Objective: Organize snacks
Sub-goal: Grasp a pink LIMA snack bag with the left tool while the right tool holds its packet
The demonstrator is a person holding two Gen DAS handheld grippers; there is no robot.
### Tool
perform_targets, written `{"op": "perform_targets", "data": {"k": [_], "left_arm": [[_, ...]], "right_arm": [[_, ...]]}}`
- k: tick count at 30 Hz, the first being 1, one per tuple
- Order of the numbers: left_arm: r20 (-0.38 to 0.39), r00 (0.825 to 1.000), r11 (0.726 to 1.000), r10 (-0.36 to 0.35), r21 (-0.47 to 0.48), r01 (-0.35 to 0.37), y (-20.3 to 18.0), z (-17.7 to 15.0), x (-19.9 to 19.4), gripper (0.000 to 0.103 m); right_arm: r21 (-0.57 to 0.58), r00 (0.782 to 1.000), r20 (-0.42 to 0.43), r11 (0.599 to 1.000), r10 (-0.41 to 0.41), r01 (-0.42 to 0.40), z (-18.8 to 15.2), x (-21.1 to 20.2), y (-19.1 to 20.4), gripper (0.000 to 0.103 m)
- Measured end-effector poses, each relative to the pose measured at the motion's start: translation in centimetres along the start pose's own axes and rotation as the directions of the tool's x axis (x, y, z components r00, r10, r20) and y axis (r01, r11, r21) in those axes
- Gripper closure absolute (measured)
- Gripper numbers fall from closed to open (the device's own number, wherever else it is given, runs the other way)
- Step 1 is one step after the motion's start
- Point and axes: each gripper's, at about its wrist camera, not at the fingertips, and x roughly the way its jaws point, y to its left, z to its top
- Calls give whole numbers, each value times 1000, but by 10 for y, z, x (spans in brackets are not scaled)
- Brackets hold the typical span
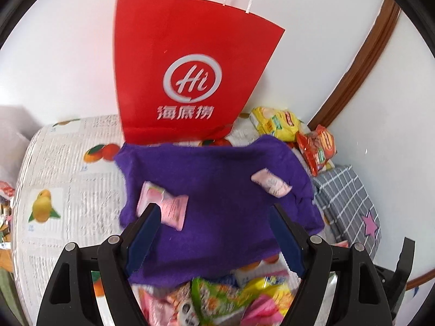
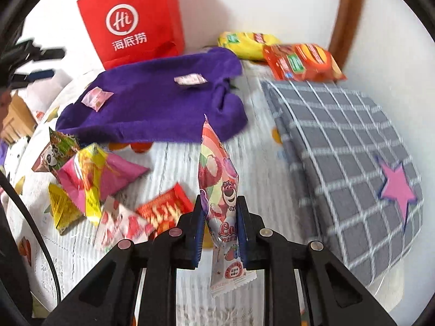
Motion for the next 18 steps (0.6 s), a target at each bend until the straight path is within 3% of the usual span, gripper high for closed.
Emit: {"op": "perform_targets", "data": {"k": [7,13,18], "left_arm": [[-41,998,998,41,-48,-43,37,-58,-16,23],[-111,992,995,56,-72,-64,48,-98,-4,25],[-156,987,993,39,-104,-56,52,-111,17,25]], "right_arm": [[53,999,-54,999,5,-2,-37,20,-2,81],[84,1000,4,996,-16,15,-47,21,-1,81],[74,999,24,996,-42,40,-50,22,3,81]]}}
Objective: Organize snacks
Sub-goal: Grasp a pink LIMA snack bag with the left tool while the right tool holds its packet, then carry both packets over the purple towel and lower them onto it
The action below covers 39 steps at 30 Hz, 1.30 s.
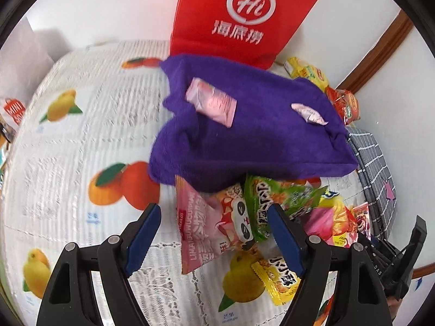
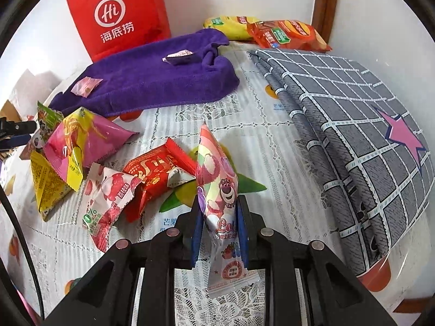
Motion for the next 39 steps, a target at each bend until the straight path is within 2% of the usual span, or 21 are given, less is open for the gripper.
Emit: {"op": "perform_targets", "data": {"k": [6,8,12,15,19,22,26,33,39], "left_arm": [[-58,998,1000,23,5,-23,-1,-9,30,25],[-40,999,999,34,4,-34,-2,-11,35,25],[8,999,999,52,-3,-52,-1,-12,34,40],[5,999,999,35,-12,-35,3,-12,32,43],[1,1000,999,16,-34,-16,11,-18,21,44],[-1,1000,999,29,-41,-29,14,-23,12,44],[18,999,998,34,-44,-34,20,-29,-6,44],[64,998,999,10,-46,-7,23,-38,-41,44],[112,994,1000,-18,-23,21,10,-45,-70,44]], "right_arm": [[-7,1000,-8,1000,9,-9,1,2,0,80],[-7,1000,-5,1000,16,-16,1,2,-1,80],[-13,1000,10,1000,7,-7,-1,2,0,80],[-6,1000,16,1000,-1,1,-2,2,0,79],[17,1000,0,1000,-5,5,0,1,0,79],[31,1000,-28,999,-9,10,4,0,1,82],[46,999,-40,999,21,-19,2,-8,2,83],[27,1000,18,1000,12,-13,2,-45,8,84],[20,994,94,998,63,-65,13,-86,18,84]]}}
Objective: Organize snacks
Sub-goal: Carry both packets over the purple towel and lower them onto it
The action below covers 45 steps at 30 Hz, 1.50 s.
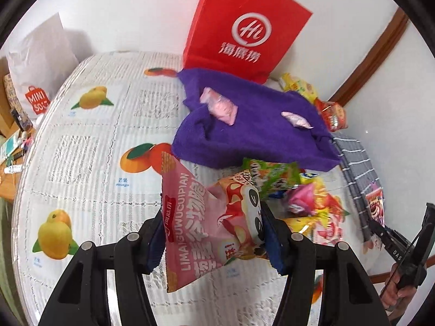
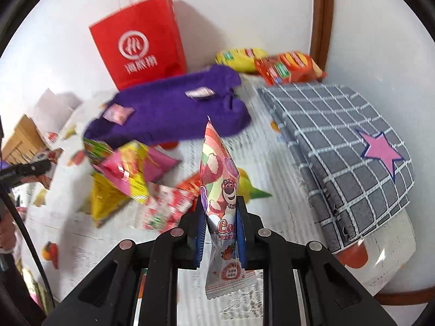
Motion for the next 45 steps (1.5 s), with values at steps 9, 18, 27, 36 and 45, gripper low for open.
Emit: {"op": "perform_targets", "data": {"k": [9,18,27,36,45], "left_arm": [[55,998,999,-38,41,36,-22,-6,-32,44],[79,996,998,-49,47,46,-25,-5,-49,44],[64,995,997,-71,32,69,-23,4,-49,44],[73,996,998,-54,28,52,-24,24,-33,44],[68,996,998,-57,-11,58,-25,45,2,44]], "right_arm": [[-3,996,61,998,60,-59,17,-32,17,84],[-3,992,84,995,96,-96,25,-42,27,84],[-35,989,98,993,115,-112,44,-38,40,84],[-49,983,111,988,150,-145,82,-14,51,84],[-8,980,97,984,177,-177,125,45,48,83]]}}
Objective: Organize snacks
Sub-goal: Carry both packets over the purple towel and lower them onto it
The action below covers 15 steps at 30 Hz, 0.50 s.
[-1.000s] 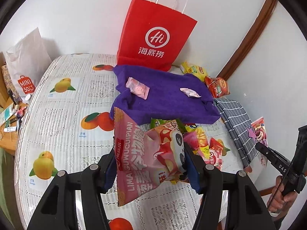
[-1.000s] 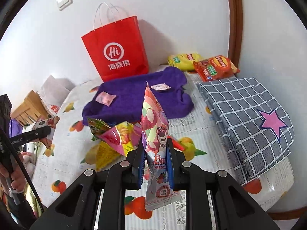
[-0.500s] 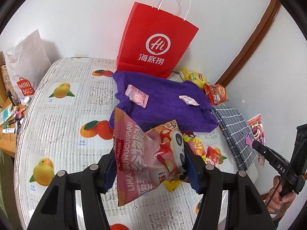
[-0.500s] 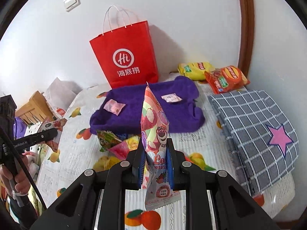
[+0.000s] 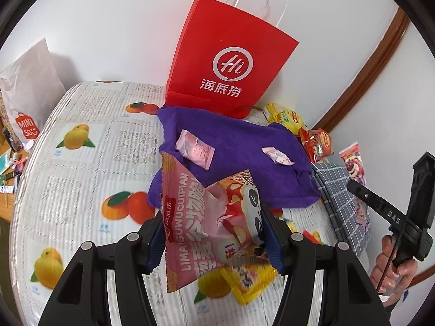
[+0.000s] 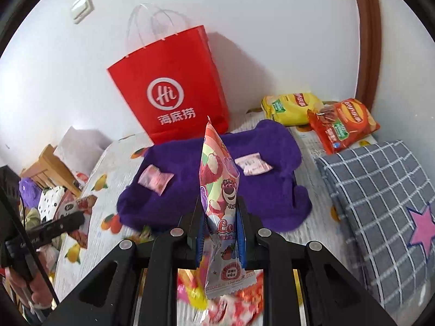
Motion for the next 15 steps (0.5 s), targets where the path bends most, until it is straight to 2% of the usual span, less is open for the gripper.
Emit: {"op": "perform_targets", "data": {"k": [9,15], "left_arm": [[-10,1000,1000,-10,-26,10,-11,26,53,44],[7,1000,1000,-5,-27,5,-14,39,87,44]], "right_arm": [[28,999,-35,999,26,-25,32,75,-26,83],[71,997,-56,996,53,-49,28,113,-44,83]]}}
